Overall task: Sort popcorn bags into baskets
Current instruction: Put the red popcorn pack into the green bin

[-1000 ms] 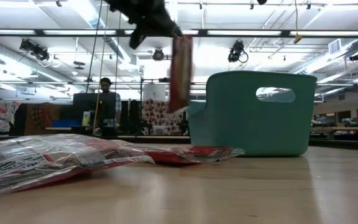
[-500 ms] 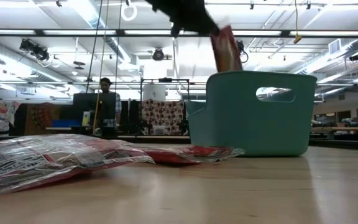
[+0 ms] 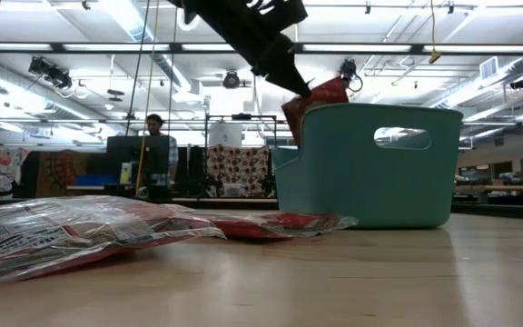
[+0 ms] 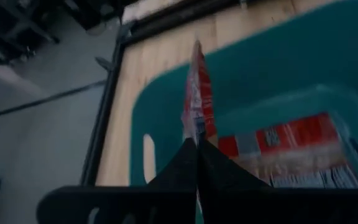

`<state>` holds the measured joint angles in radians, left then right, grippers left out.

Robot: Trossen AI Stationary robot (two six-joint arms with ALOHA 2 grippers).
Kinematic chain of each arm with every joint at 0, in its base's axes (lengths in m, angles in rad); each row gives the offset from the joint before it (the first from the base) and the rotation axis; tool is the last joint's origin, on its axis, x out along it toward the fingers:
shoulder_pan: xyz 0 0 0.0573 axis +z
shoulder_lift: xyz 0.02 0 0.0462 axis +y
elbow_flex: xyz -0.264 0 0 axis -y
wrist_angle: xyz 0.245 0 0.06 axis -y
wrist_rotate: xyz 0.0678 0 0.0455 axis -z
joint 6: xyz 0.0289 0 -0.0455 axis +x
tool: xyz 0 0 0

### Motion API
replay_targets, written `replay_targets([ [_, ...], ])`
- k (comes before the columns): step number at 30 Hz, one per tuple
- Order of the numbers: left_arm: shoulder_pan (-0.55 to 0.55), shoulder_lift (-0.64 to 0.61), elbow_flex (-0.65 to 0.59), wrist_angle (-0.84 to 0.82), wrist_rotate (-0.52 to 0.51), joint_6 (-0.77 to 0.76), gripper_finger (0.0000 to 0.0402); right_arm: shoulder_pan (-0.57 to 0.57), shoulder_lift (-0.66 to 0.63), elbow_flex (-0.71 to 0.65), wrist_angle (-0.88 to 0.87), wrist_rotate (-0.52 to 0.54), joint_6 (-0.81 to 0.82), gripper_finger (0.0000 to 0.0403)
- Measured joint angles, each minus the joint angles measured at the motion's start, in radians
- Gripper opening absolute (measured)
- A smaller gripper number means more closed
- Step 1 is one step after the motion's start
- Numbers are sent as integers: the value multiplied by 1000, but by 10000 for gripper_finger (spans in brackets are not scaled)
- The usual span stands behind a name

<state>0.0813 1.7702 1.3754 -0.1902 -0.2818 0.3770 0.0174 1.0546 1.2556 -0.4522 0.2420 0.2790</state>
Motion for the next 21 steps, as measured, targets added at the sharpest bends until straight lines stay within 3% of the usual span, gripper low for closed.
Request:
replay_targets([
  [3, -1, 0, 0, -50, -26, -37, 1, 0, 0, 0, 0, 0, 9, 18],
  [10, -22, 0, -1, -127, 23, -163, 4, 0, 0, 0, 2, 0, 9, 18],
  [14, -44, 0, -1, -122, 35, -250, 37, 0, 5, 0, 3, 0, 9, 18],
  [21, -74, 0, -1, -97, 194, -407, 87, 0, 7, 0, 3, 0, 9, 18],
])
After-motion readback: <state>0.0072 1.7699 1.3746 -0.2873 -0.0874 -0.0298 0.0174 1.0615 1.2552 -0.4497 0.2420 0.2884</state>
